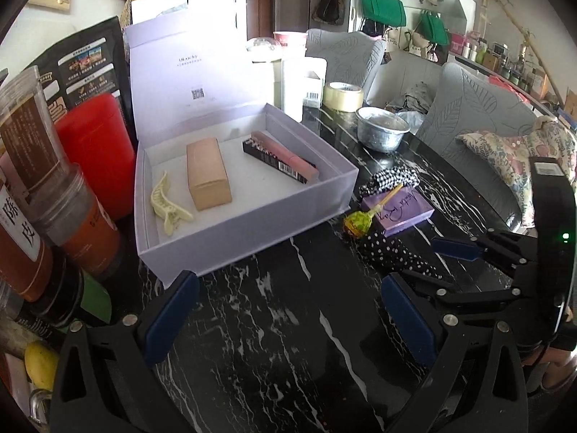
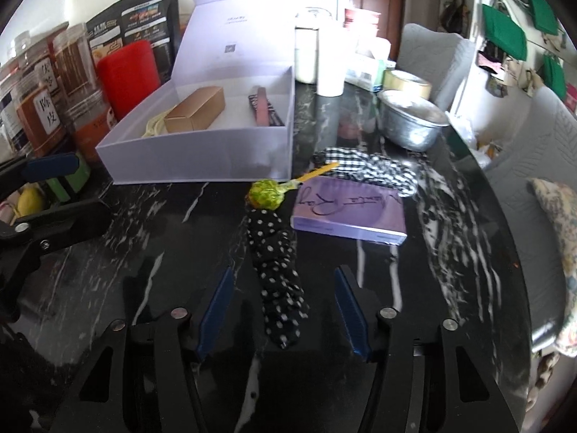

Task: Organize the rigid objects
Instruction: 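Grasp the black polka-dot scrunchie with the right tool, then lift the scrunchie with the right tool while the left tool grasps the yellow-green lollipop, then carry the lollipop and scrunchie toward the white box with both tools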

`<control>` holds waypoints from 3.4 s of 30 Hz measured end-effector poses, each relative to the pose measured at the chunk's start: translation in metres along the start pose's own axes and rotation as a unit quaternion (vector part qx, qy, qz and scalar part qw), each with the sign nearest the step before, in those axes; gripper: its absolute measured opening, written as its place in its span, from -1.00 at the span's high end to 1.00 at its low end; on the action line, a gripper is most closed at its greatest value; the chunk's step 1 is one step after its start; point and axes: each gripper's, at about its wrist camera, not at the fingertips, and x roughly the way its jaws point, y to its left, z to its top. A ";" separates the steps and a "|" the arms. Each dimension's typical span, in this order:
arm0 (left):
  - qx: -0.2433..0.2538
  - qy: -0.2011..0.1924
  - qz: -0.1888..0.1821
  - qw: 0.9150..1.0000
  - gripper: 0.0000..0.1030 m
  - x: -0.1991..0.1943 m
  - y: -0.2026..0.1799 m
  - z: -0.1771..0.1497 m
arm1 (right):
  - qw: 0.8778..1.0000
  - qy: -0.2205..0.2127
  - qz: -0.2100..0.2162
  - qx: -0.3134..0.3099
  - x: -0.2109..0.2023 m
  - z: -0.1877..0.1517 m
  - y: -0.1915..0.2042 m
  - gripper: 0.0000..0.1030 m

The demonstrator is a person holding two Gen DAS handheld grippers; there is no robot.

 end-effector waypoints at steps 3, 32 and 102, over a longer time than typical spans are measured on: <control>0.009 -0.002 0.006 1.000 -1.00 0.004 0.000 0.003 | 1.000 0.003 0.004 -0.008 0.008 0.003 0.001 -0.03; 0.056 0.064 -0.060 0.995 -0.58 0.080 -0.063 0.024 | 0.998 -0.008 0.009 0.056 -0.025 -0.038 -0.062 0.69; 0.016 0.063 0.016 0.998 0.46 -0.017 -0.011 -0.057 | 0.996 -0.025 0.090 0.002 -0.050 -0.051 0.017 0.69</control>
